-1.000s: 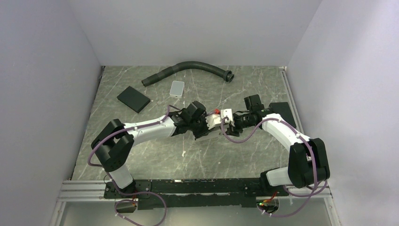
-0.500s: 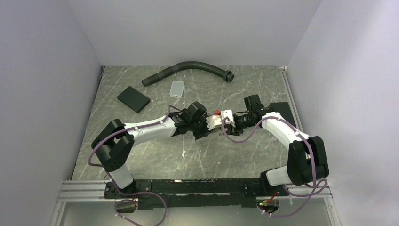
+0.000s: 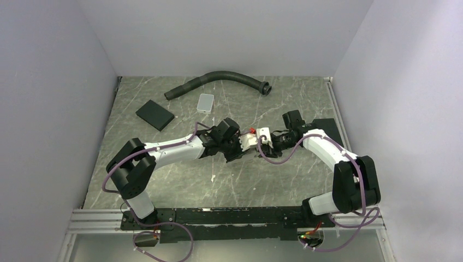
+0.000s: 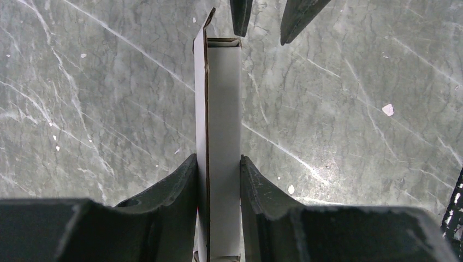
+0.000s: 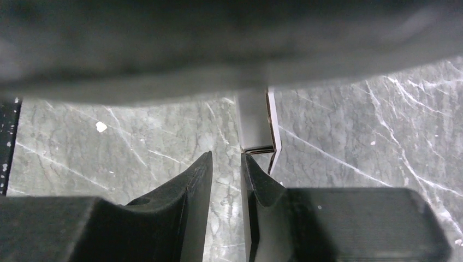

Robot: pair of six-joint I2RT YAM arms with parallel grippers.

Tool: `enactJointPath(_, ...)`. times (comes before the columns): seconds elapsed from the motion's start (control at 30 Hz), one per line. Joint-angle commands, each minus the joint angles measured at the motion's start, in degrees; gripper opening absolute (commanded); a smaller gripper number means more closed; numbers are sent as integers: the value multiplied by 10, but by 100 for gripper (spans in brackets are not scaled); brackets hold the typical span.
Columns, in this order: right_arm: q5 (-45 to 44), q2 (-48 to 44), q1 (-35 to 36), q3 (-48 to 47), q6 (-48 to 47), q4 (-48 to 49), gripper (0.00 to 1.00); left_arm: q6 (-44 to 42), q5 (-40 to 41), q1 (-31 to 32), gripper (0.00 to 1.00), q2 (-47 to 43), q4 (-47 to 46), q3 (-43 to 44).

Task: Fold the paper box
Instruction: Close the paper box at the center of the board.

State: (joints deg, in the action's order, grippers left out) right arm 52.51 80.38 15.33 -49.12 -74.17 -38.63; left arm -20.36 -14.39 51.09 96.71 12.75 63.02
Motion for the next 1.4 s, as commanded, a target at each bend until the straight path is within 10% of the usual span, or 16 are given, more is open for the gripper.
enactJointPath(0.0,29,7,10,-14,-28,-26,29,26,-9,1,31,23,14,3)
enactJointPath(0.33,65,9,-38,-58,-4,-82,28,26,-10,1,31,19,7,-3)
enactJointPath(0.73,-22,-26,-63,19,285,215,24,28,-16,1,31,23,3,-3)
enactJointPath(1.37,-14,-23,-20,33,200,198,24,23,-16,1,31,29,-3,-5)
